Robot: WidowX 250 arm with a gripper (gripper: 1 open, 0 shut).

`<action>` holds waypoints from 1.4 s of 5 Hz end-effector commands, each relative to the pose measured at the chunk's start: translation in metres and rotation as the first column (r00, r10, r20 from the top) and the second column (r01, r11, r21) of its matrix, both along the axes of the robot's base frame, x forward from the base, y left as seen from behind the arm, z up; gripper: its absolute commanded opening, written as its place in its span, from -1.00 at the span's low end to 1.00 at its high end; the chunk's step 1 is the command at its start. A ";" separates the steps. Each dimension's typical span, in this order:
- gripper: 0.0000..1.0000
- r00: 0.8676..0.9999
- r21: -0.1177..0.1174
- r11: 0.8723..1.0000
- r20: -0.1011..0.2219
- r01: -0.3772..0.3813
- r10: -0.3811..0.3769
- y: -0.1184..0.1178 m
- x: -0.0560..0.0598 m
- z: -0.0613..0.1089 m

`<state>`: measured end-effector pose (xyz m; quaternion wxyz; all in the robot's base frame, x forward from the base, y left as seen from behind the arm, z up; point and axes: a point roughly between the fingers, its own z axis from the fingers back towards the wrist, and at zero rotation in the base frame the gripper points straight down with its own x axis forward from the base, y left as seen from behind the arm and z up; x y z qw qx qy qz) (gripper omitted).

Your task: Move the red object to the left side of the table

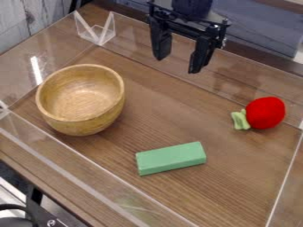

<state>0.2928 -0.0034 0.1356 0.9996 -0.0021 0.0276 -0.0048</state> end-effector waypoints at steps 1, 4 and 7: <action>1.00 0.998 -0.007 0.998 -0.025 0.057 -0.057 0.001 -0.006 -0.009; 1.00 0.930 -0.021 0.931 -0.033 0.364 -0.365 -0.039 -0.003 -0.009; -1.00 0.723 0.041 0.725 0.042 0.688 -0.689 -0.137 0.019 -0.027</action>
